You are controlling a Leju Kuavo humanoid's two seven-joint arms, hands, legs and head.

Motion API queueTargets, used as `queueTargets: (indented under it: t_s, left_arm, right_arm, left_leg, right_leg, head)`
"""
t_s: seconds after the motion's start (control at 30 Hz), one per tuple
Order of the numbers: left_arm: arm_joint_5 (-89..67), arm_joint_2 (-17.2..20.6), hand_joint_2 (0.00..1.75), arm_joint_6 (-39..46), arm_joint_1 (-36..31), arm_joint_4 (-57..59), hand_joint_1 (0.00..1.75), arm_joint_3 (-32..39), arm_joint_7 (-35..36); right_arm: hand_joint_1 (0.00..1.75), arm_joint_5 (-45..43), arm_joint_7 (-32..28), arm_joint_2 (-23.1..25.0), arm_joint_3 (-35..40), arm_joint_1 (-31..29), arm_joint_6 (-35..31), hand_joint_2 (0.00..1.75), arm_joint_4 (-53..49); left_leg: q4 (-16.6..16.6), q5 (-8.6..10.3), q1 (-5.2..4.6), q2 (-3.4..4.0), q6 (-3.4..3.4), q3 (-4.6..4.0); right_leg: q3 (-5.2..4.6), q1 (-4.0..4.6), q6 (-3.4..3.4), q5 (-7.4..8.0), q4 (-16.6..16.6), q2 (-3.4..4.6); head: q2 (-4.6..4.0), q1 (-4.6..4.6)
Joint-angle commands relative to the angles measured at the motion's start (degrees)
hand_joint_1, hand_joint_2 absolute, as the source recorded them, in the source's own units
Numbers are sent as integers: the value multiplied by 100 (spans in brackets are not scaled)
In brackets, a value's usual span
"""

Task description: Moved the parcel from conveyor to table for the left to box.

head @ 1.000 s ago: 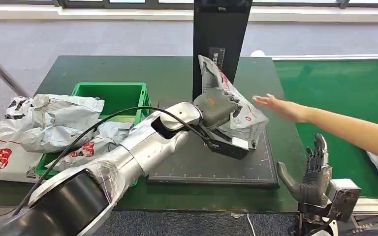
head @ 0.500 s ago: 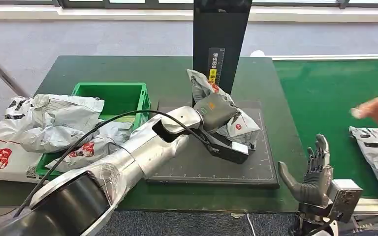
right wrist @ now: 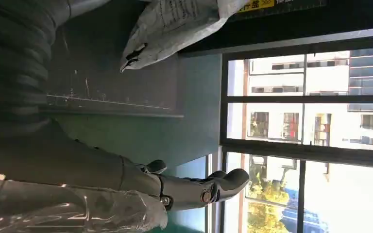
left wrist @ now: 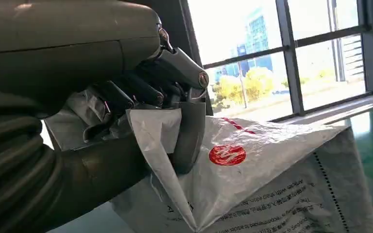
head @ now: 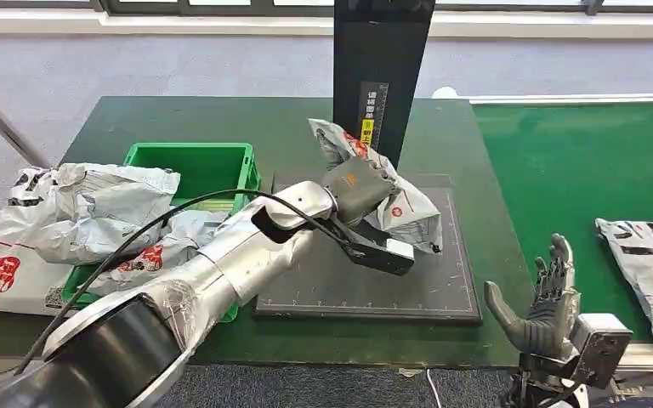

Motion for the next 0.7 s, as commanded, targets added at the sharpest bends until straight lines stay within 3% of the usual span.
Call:
queueTargets:
  t_s: [0.03,0.13,0.23,0.5,0.7]
  left_arm:
    - [44,1504,175,185,-34,-1899,175,214,334]
    - [95,2134,175,253,-4,-2697,175,807,419]
    - [17,2537,175,194,176,-3344,175,1417,346]
    - [788,2853,175,281,762,-4476,175,3049,248]
    - [934,3100,175,374,1747,-5396,175,4190,24]
  right_arm:
    - [0,35,-7,114,-443,105,140,175,-219]
    - [0,102,2,227,-562,173,246,175,-374]
    - [0,198,-44,314,-651,169,394,175,-412]
    - [0,281,-4,174,-599,-306,419,175,-98]
    - [0,280,14,287,-784,-99,402,175,-403]
  left_leg:
    - [-7,-1,-4,21,-5,5]
    - [-1,-5,-1,34,-8,2]
    - [-6,-6,0,51,-12,7]
    - [-4,-1,4,48,-6,1]
    - [-15,1,1,41,-9,13]
  right_leg:
    - [-8,-4,-8,3,2,31]
    - [-19,-1,-10,3,12,47]
    - [-23,0,-14,3,17,67]
    - [-24,4,-10,4,15,55]
    - [-12,1,-11,1,8,49]
  head:
    - [0,0]
    - [0,2]
    - [0,2]
    - [0,4]
    - [0,0]
